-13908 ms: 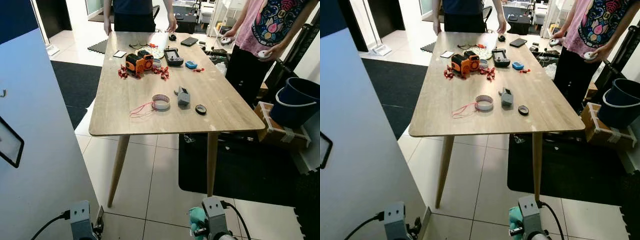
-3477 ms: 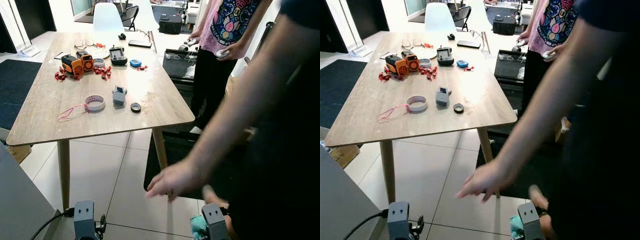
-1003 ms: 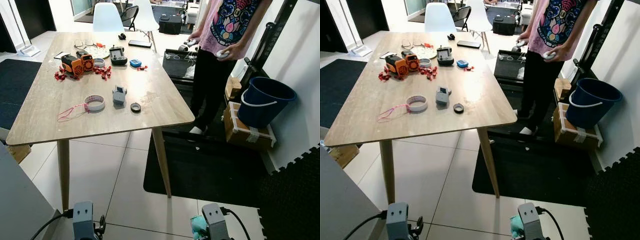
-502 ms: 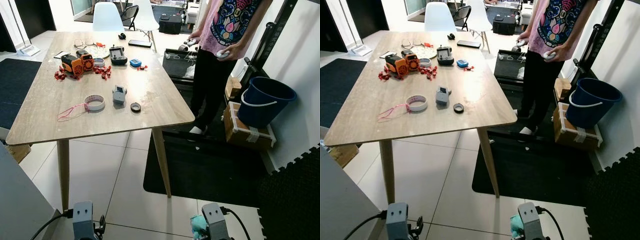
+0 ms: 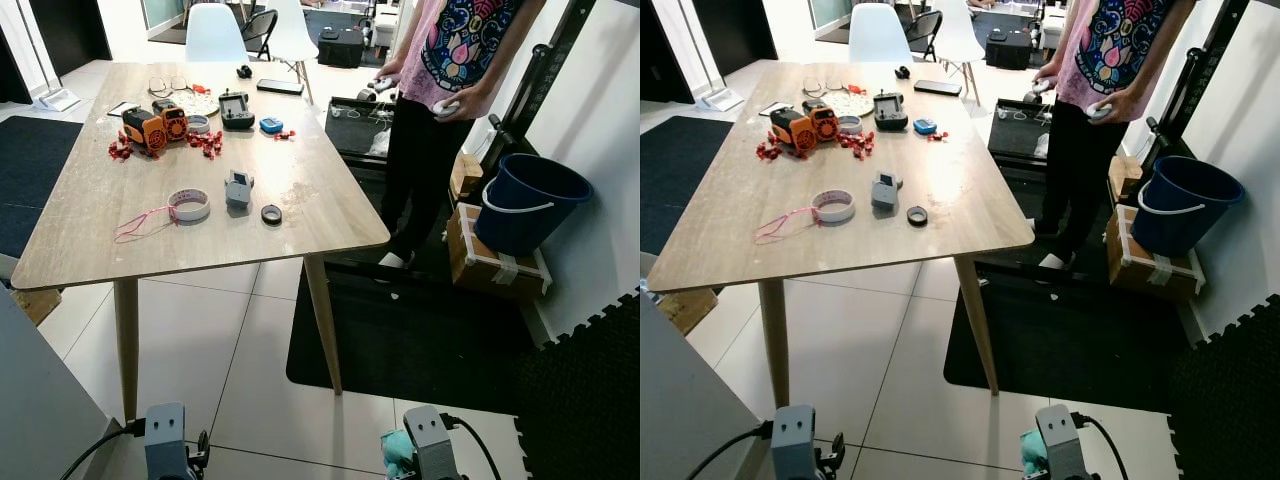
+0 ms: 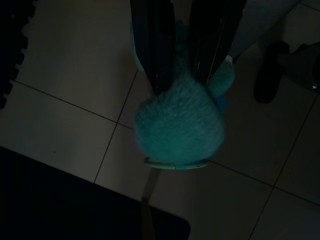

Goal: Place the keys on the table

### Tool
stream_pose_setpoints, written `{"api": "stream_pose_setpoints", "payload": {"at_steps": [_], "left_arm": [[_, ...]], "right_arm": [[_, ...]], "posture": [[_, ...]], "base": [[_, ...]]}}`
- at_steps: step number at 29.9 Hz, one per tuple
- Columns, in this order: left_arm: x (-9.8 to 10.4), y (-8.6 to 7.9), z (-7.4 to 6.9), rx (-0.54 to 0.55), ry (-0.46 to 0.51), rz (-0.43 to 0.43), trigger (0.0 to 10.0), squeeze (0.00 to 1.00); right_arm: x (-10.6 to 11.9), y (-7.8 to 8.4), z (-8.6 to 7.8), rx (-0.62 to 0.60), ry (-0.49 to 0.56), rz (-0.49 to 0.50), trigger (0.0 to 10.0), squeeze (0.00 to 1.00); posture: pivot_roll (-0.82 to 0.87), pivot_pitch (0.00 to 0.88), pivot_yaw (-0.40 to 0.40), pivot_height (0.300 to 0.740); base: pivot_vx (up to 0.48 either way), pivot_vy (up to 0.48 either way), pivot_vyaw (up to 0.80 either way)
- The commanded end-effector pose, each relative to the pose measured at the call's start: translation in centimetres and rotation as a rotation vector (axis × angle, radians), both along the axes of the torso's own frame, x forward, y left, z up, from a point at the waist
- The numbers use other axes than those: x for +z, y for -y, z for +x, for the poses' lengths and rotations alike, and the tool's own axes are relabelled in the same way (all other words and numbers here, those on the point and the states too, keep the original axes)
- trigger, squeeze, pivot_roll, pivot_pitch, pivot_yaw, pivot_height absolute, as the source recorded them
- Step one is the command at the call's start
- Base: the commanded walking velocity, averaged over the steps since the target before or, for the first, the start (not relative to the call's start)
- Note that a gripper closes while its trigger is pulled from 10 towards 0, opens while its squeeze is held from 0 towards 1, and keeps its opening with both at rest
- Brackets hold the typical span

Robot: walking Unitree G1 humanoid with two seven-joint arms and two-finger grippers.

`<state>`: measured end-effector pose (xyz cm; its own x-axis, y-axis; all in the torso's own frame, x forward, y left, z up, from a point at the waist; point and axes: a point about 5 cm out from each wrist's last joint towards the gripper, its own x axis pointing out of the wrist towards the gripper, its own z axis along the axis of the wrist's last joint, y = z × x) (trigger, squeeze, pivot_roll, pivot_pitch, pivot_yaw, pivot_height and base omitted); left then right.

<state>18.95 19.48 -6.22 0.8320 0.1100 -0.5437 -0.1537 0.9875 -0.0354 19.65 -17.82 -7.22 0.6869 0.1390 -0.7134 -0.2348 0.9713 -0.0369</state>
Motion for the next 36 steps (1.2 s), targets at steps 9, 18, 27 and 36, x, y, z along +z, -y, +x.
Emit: {"api": "stream_pose_setpoints", "payload": {"at_steps": [9,18,27,36], "left_arm": [[-0.36,0.36,-0.48,0.004,-0.020,-0.006,10.0,0.00],[-0.31,0.16,-0.53,0.009,-0.014,-0.008,10.0,0.00],[-0.20,0.01,-0.42,0.008,-0.007,-0.007,10.0,0.00],[-0.11,0.04,-0.20,0.000,-0.003,-0.005,10.0,0.00]], "right_arm": [[-0.15,0.31,-0.22,-0.001,-0.019,-0.017,10.0,0.00],[-0.17,0.00,-0.17,0.003,-0.022,-0.013,10.0,0.00],[-0.15,-0.21,-0.06,0.005,-0.023,-0.010,10.0,0.00],[-0.06,-0.20,0.12,0.003,-0.018,-0.011,10.0,0.00]], "posture": [[0.06,0.053,-0.069,0.740],[0.06,0.055,-0.068,0.740],[0.07,0.051,-0.070,0.740],[0.07,0.046,-0.067,0.740]], "base": [[0.000,0.000,0.00],[0.000,0.000,0.00],[0.000,0.000,0.00],[0.000,0.000,0.00]]}}
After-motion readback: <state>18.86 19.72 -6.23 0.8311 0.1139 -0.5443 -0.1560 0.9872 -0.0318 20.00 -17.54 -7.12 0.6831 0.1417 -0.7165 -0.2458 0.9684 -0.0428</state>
